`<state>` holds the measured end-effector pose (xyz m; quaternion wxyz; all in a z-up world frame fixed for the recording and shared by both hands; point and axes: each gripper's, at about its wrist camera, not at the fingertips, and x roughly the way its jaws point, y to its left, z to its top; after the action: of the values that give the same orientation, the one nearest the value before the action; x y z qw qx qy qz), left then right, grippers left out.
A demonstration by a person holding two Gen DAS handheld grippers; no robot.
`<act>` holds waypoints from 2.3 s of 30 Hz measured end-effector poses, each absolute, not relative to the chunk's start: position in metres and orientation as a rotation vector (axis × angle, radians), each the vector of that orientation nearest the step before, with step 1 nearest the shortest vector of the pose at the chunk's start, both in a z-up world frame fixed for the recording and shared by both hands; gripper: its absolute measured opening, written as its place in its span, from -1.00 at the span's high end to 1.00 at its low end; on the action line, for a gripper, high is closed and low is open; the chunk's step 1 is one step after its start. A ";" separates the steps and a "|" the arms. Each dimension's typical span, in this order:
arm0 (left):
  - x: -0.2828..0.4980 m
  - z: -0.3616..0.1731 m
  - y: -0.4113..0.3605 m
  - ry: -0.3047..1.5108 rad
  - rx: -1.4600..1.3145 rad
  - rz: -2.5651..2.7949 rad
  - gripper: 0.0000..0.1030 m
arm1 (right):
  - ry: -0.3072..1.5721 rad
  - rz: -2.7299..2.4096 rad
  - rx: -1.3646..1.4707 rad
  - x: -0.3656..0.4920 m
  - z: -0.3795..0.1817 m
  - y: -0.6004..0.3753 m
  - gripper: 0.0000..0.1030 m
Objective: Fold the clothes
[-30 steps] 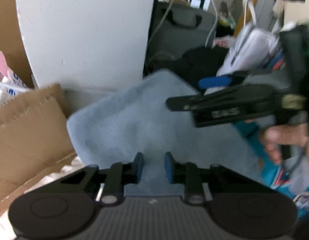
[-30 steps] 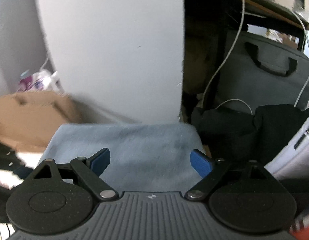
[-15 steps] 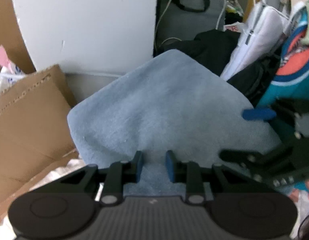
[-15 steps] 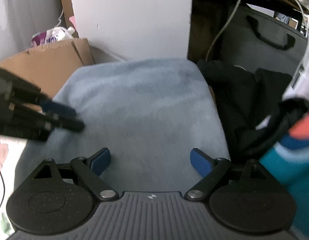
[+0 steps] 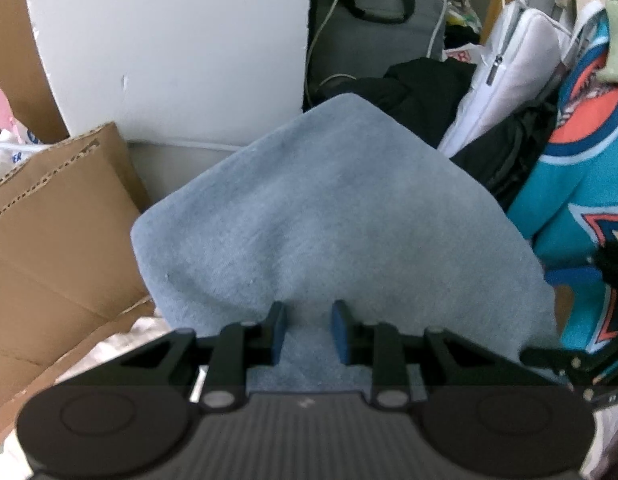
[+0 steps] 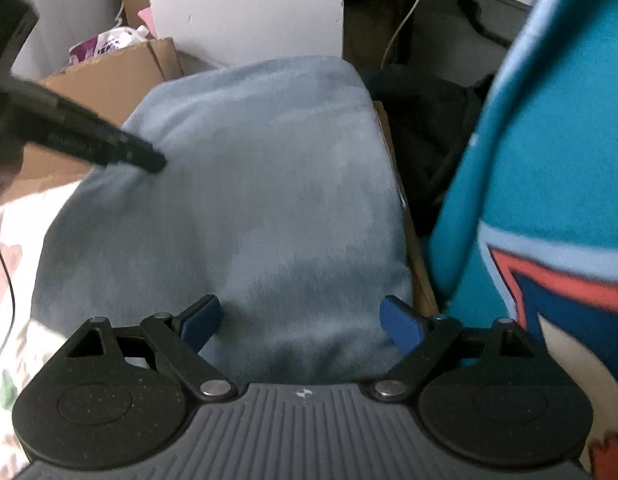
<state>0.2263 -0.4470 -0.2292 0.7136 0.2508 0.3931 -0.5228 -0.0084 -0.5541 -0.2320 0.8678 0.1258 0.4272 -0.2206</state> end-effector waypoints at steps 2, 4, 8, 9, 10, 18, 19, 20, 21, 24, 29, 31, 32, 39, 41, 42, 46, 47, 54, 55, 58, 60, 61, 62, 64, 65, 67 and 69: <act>0.229 -0.229 -0.446 0.882 0.540 -1.157 0.44 | 0.910 -0.461 0.280 -0.014 -0.231 -0.553 -0.65; 0.227 -0.224 -0.444 0.891 0.532 -1.160 0.45 | 0.913 -0.457 0.302 -0.019 -0.229 -0.551 -0.56; 0.225 -0.204 -0.432 0.922 0.489 -1.175 0.63 | 0.880 -0.452 0.293 -0.022 -0.219 -0.540 -0.46; 0.223 -0.199 -0.427 0.924 0.470 -1.180 0.63 | 0.870 -0.445 0.290 -0.022 -0.218 -0.537 -0.45; 0.221 -0.194 -0.421 0.925 0.455 -1.185 0.63 | 0.857 -0.439 0.282 -0.021 -0.216 -0.534 -0.45; 0.188 -0.207 -0.404 0.942 0.531 -1.224 0.61 | 0.794 -0.399 0.294 -0.005 -0.216 -0.520 -0.45; 0.188 -0.212 -0.404 0.949 0.534 -1.212 0.61 | 0.794 -0.394 0.293 -0.002 -0.218 -0.518 -0.45; 0.190 -0.217 -0.405 0.958 0.529 -1.203 0.63 | 0.793 -0.393 0.295 0.000 -0.220 -0.517 -0.45; 0.193 -0.222 -0.405 0.967 0.524 -1.194 0.64 | 0.792 -0.392 0.299 0.005 -0.222 -0.517 -0.45; 0.196 -0.235 -0.407 0.979 0.520 -1.180 0.65 | 0.800 -0.395 0.317 0.018 -0.233 -0.519 -0.47; 0.194 -0.246 -0.406 0.967 0.550 -1.176 0.65 | 0.820 -0.400 0.315 0.029 -0.247 -0.516 -0.62; 0.196 -0.246 -0.404 0.980 0.540 -1.171 0.65 | 0.833 -0.394 0.285 0.032 -0.250 -0.511 -0.68; 0.196 -0.241 -0.405 0.988 0.540 -1.164 0.65 | 0.836 -0.395 0.278 0.033 -0.250 -0.510 -0.69; 0.200 -0.208 -0.415 0.876 0.563 -1.141 0.66 | 0.756 -0.428 0.301 0.024 -0.231 -0.520 -0.59; 0.209 -0.209 -0.422 0.886 0.554 -1.131 0.64 | 0.751 -0.445 0.298 0.025 -0.232 -0.523 -0.58; 0.212 -0.208 -0.425 0.884 0.545 -1.130 0.62 | 0.752 -0.451 0.303 0.026 -0.233 -0.524 -0.58; 0.219 -0.210 -0.437 0.828 0.550 -1.108 0.41 | 0.744 -0.454 0.306 0.029 -0.237 -0.525 -0.58; 0.222 -0.212 -0.439 0.837 0.545 -1.110 0.40 | 0.743 -0.454 0.303 0.030 -0.238 -0.526 -0.58; 0.233 -0.224 -0.452 0.872 0.529 -1.087 0.37 | 0.740 -0.452 0.379 0.039 -0.248 -0.537 -0.62; 0.235 -0.225 -0.453 0.881 0.523 -1.082 0.37 | 0.738 -0.455 0.389 0.041 -0.250 -0.538 -0.62; 0.235 -0.227 -0.456 0.896 0.520 -1.055 0.37 | 0.735 -0.472 0.383 0.047 -0.252 -0.537 -0.64; 0.233 -0.224 -0.459 0.909 0.533 -1.044 0.37 | 0.732 -0.484 0.371 0.050 -0.254 -0.535 -0.67; 0.232 -0.221 -0.460 0.923 0.532 -1.039 0.38 | 0.730 -0.493 0.379 0.050 -0.255 -0.535 -0.68; 0.232 -0.218 -0.460 0.932 0.535 -1.038 0.38 | 0.728 -0.504 0.393 0.050 -0.255 -0.536 -0.69; 0.228 -0.212 -0.462 0.947 0.575 -1.042 0.38 | 0.735 -0.523 0.418 0.051 -0.253 -0.536 -0.70; 0.226 -0.209 -0.463 0.953 0.606 -1.045 0.38 | 0.741 -0.532 0.430 0.052 -0.252 -0.536 -0.70; 0.224 -0.202 -0.465 0.975 0.646 -1.036 0.41 | 0.764 -0.546 0.456 0.054 -0.249 -0.538 -0.71; 0.224 -0.191 -0.461 1.002 0.644 -1.009 0.36 | 0.800 -0.555 0.480 0.057 -0.244 -0.542 -0.72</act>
<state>0.2240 -0.4608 -0.1907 0.7105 0.2905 0.4514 -0.4549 0.0572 -0.5423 -0.2435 0.8563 0.2286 0.3807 -0.2639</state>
